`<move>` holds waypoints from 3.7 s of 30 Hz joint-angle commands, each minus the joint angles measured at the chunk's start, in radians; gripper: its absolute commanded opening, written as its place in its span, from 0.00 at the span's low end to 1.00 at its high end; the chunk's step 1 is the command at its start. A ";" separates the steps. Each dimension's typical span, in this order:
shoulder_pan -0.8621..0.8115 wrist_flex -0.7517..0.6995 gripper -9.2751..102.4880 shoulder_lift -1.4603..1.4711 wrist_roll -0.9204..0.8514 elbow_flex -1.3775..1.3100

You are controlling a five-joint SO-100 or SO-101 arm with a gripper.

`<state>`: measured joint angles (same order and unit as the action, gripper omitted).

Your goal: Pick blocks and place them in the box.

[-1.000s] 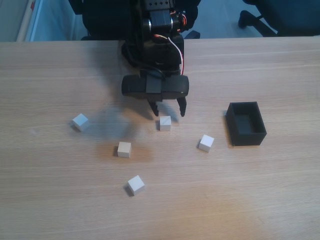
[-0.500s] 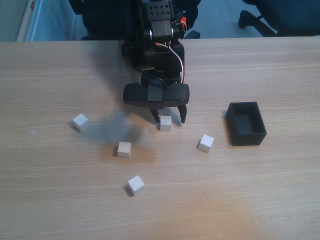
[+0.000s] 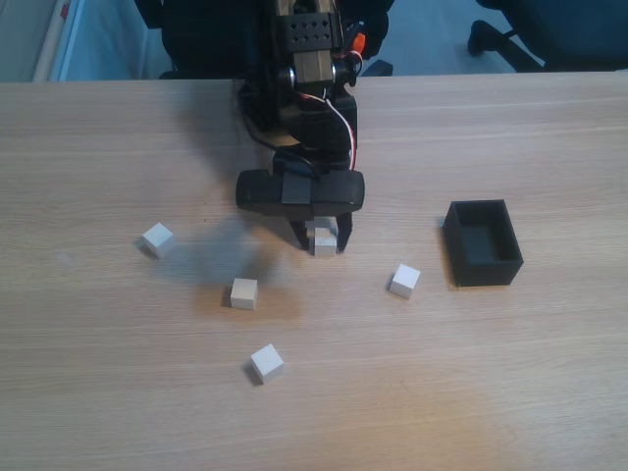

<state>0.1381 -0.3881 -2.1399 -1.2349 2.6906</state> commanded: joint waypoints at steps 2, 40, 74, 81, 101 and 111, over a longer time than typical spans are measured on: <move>-0.015 0.021 0.14 0.002 -0.015 -0.005; 0.417 -0.428 0.08 0.218 0.192 -0.749; 0.588 -0.652 0.24 0.469 0.382 -1.138; 0.491 -0.687 0.08 0.337 0.385 -1.055; 0.265 -0.615 0.23 -0.112 0.268 -0.468; 0.261 -0.433 0.25 0.169 0.360 -0.597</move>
<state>0.4111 -0.8590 -2.0110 -0.8912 2.1614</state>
